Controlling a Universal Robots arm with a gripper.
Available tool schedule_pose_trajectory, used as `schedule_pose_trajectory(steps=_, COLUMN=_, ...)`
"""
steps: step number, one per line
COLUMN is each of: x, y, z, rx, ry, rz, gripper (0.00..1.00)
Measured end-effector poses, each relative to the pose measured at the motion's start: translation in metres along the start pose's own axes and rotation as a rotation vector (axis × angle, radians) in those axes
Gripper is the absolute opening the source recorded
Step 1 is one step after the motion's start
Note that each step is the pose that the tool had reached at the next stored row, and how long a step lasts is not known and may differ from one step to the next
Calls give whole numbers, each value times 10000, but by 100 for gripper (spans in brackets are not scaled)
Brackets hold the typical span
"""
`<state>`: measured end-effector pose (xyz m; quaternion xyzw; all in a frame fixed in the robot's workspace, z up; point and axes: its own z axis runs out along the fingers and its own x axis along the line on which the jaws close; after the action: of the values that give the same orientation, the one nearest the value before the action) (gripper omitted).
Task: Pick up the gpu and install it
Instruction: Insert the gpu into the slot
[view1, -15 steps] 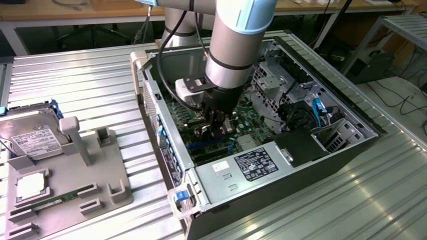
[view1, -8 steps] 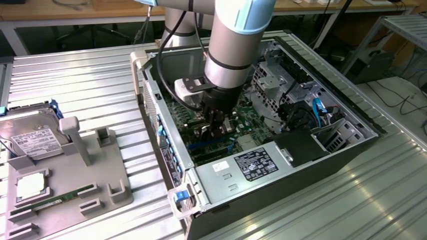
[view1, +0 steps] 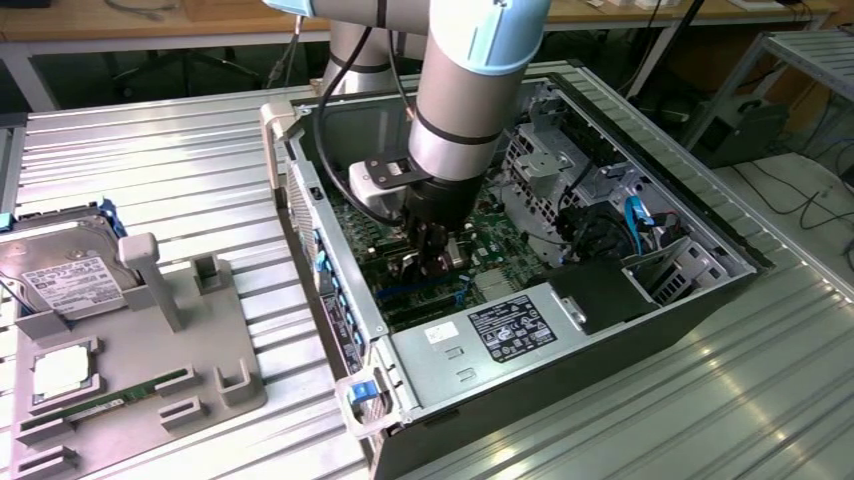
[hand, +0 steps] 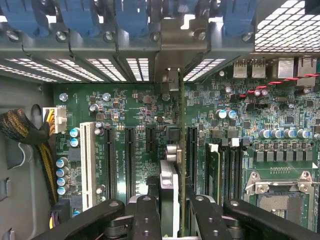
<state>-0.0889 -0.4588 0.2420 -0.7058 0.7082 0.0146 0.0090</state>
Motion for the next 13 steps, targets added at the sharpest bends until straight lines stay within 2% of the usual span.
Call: schedule_pose_trajectory(steps=13, x=0, y=12, z=4, rx=1, ry=-2, rz=1, gripper=28)
